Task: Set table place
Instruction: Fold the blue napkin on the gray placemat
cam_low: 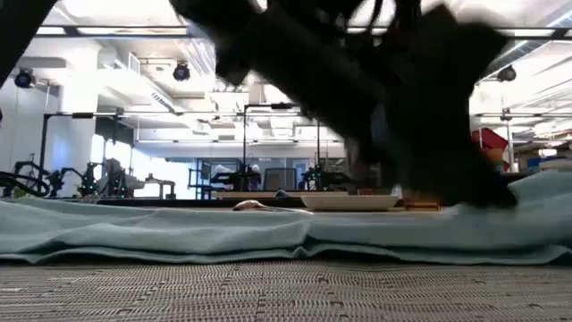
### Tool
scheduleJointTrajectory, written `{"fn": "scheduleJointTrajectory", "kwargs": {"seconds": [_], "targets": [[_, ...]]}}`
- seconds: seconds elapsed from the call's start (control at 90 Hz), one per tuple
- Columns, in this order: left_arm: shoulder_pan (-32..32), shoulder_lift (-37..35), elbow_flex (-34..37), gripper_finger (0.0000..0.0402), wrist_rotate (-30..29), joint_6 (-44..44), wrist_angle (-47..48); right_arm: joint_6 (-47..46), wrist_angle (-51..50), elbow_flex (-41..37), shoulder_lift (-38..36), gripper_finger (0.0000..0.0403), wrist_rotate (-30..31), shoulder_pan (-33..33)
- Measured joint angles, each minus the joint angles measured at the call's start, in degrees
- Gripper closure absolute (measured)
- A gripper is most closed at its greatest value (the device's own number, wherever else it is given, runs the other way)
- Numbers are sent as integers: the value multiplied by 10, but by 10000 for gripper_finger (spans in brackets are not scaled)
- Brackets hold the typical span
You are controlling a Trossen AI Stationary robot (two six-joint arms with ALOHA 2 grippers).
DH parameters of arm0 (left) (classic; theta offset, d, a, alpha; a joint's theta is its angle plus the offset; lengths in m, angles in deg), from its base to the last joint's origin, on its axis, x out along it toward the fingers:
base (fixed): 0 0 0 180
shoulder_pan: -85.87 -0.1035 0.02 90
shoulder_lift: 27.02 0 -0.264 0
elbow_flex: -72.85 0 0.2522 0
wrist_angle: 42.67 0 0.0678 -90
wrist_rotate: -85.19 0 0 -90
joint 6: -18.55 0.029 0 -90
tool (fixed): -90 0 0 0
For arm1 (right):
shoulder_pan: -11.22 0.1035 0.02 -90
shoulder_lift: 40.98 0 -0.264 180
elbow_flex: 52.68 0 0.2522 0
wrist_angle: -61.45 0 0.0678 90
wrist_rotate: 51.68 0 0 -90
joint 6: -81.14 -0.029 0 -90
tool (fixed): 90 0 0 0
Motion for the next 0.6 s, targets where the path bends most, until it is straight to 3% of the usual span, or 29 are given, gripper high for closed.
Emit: {"fn": "scheduleJointTrajectory", "kwargs": {"seconds": [0.3, 0.444, 0.6], "targets": [[20, -64, -5, 287, -1, -25, 165, -1, -207, 40, -118, 402, -71, 1], [33, -56, 18, 287, -4, -37, 132, -8, -250, 45, -164, 402, -113, 2], [36, -54, 61, 287, -52, -47, 67, -11, -283, 45, -193, 402, -160, 4]]}}
